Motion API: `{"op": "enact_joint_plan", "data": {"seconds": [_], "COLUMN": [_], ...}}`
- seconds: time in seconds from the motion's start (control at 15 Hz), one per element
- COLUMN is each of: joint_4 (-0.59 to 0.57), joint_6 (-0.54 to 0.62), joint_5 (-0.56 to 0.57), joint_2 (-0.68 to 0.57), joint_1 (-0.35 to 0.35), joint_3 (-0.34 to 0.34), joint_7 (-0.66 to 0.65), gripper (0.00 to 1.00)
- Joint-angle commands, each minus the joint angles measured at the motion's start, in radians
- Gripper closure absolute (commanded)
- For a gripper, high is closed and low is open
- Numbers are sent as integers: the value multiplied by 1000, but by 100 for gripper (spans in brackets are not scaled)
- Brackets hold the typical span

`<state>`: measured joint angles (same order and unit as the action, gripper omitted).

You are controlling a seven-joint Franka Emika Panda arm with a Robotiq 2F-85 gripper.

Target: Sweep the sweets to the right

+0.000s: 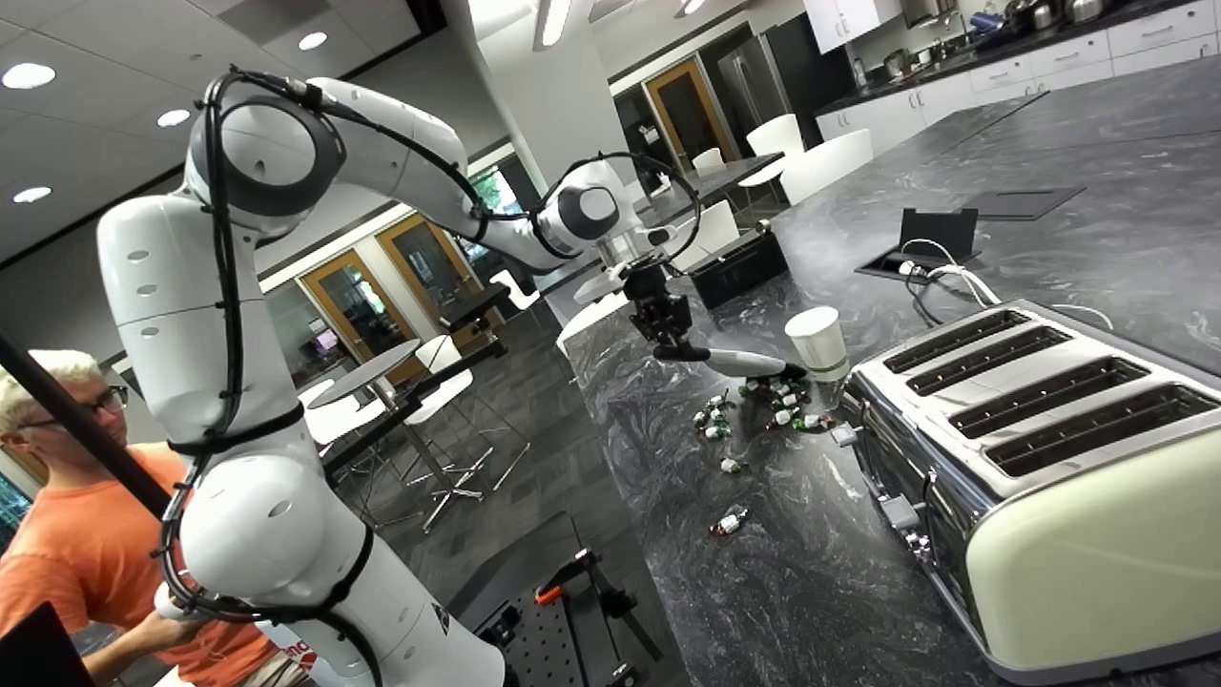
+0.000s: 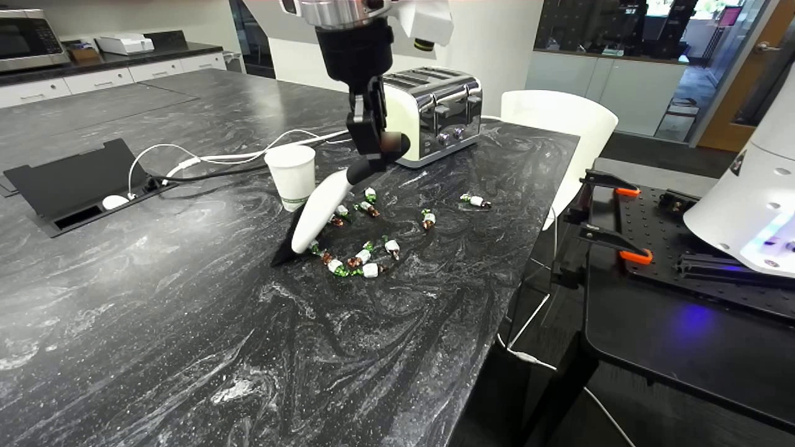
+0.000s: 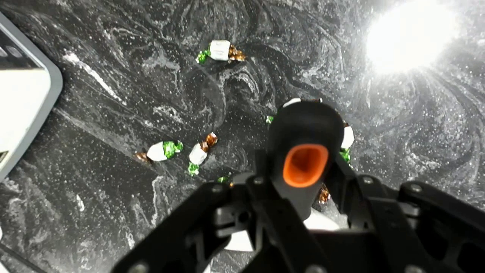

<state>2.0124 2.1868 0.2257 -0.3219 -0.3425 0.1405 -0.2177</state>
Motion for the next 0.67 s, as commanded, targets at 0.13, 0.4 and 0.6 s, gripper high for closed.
{"op": "enact_joint_plan", "data": {"seconds": [0.13,0.4,0.6], "joint_4": [122,187,242], "joint_6": [-55,-92,-136], "joint_5": [-85,-96,-90], "joint_2": [78,103,144], "joint_1": [79,115,137], "joint_3": [15,10,7], "joint_7": [118,170,209], "gripper": [85,85,85]}}
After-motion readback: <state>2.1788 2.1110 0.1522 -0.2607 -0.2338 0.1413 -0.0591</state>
